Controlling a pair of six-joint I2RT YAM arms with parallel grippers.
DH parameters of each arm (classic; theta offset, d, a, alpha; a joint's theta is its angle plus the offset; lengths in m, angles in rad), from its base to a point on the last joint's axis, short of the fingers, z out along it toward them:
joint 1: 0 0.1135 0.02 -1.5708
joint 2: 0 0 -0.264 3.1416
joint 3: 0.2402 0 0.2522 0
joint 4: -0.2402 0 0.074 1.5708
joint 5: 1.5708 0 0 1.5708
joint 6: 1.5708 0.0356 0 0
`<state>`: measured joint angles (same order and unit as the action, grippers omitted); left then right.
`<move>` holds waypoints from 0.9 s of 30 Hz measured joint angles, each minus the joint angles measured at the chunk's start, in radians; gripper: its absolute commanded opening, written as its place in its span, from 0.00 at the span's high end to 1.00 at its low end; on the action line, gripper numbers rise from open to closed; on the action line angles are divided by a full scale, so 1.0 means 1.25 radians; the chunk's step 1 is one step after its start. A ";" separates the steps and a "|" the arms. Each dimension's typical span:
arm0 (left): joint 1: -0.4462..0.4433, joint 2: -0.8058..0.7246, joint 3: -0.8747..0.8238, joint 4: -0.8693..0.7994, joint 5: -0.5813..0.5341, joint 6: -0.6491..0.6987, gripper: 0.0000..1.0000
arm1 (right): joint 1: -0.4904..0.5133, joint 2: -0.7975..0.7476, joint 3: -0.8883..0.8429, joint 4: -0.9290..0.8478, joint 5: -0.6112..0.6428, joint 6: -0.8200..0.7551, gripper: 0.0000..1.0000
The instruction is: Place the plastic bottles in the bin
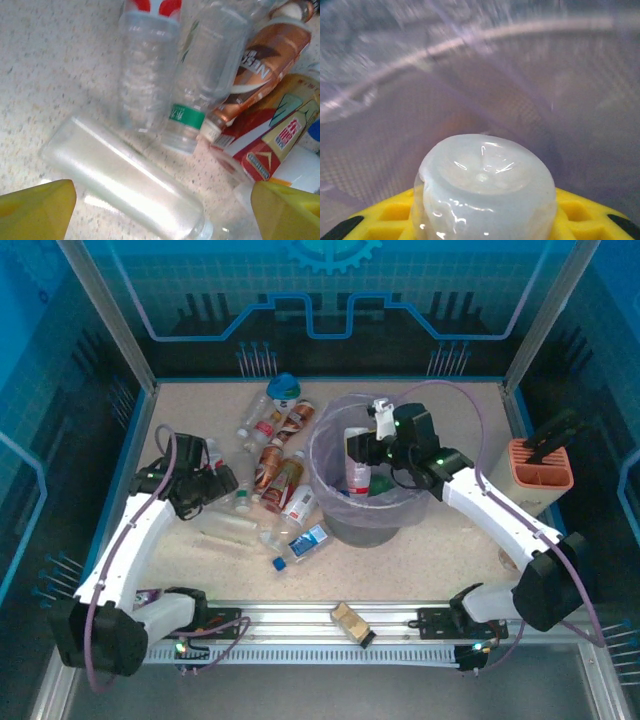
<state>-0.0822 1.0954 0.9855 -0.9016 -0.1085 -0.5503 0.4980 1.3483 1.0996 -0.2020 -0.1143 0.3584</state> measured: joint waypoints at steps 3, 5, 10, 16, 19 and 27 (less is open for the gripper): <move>-0.027 -0.020 -0.014 -0.039 0.000 -0.037 0.10 | 0.001 0.000 -0.034 0.018 0.002 0.026 0.61; -0.048 -0.030 -0.033 -0.053 0.004 -0.065 0.10 | 0.001 0.002 -0.046 0.025 0.002 0.038 0.57; -0.096 -0.045 -0.100 -0.060 0.022 -0.143 0.10 | 0.001 0.015 -0.057 0.042 0.009 0.052 0.40; -0.125 -0.045 -0.140 -0.049 0.031 -0.213 0.05 | 0.005 0.015 -0.056 0.026 0.027 0.034 0.20; -0.132 -0.045 -0.165 -0.023 0.039 -0.263 0.01 | 0.005 0.004 -0.046 -0.007 0.038 0.023 0.15; -0.152 -0.056 -0.283 0.110 0.072 -0.412 0.01 | -0.003 -0.103 0.019 -0.081 0.040 -0.009 0.15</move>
<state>-0.2718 1.0252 0.6315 -0.7643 -0.0189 -1.0649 0.4942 1.2198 1.1233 -0.3027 -0.0643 0.3470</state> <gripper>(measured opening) 0.991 0.852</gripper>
